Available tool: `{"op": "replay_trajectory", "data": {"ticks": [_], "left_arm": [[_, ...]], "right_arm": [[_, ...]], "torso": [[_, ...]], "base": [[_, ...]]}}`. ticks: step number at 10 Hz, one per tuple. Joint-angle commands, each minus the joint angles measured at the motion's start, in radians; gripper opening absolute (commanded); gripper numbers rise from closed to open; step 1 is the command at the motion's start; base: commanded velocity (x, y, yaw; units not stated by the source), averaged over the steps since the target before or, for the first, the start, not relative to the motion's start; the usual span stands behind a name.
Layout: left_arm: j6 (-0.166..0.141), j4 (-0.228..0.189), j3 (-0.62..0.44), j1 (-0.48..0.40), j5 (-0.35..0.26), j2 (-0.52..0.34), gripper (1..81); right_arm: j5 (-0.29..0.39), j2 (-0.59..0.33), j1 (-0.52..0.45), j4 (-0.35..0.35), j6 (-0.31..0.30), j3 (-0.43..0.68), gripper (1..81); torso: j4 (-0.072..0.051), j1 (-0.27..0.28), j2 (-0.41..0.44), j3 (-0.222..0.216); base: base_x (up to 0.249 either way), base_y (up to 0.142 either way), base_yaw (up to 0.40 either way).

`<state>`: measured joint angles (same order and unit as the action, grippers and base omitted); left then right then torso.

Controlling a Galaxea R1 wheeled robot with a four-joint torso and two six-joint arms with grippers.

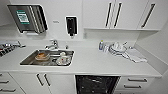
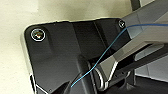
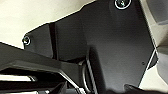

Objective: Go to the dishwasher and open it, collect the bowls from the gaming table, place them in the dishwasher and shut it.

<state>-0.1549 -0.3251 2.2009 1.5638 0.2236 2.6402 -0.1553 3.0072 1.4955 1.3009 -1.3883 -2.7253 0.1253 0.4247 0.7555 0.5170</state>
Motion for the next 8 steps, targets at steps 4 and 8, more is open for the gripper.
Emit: {"op": "replay_trajectory", "data": {"ticks": [4,8], "left_arm": [[0.005,-0.009,-0.006,-0.021,-0.044,-0.017,81.1],[0.006,-0.009,-0.006,-0.021,-0.044,-0.018,81.1]], "right_arm": [[0.034,-0.003,-0.027,0.008,-0.003,0.003,81.1],[0.034,-0.005,-0.03,0.008,-0.001,0.003,81.1]], "torso": [[0.0,-0.117,-0.182,-0.169],[0.0,-0.207,-0.317,-0.307]], "base": [[0.0,0.0,0.0],[0.0,0.0,0.0]]}}
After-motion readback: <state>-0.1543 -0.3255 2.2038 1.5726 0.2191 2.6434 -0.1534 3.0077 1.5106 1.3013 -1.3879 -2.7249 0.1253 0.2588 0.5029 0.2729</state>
